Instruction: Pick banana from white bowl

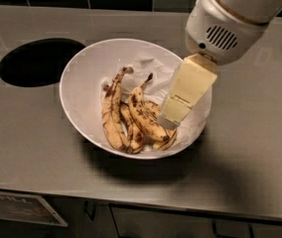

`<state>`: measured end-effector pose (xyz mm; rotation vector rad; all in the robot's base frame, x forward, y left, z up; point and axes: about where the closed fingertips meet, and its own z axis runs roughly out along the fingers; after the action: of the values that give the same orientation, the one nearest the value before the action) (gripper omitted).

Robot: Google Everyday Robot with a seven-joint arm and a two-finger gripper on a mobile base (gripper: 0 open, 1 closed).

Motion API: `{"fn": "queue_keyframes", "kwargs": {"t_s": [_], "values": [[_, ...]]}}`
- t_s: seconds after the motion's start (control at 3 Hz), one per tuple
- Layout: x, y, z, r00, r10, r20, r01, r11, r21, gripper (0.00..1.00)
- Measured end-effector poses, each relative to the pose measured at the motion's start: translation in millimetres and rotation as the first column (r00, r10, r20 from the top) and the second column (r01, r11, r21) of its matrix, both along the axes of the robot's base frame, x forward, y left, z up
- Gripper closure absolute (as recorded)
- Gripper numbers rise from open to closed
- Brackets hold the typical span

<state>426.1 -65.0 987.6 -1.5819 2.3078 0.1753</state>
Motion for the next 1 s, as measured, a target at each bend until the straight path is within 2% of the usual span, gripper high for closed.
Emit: {"fn": "queue_keyframes", "kwargs": {"t_s": [0.33,0.67,1.0], "values": [[4,7,-5,0.9983,-0.04,-0.043,0.04,0.999,-0.008,0.0],[10,17,-23,0.978,-0.137,-0.157,0.132,0.99,-0.04,0.0],[12,20,-21,0.9801,-0.136,-0.144,0.134,0.991,-0.03,0.0]]}}
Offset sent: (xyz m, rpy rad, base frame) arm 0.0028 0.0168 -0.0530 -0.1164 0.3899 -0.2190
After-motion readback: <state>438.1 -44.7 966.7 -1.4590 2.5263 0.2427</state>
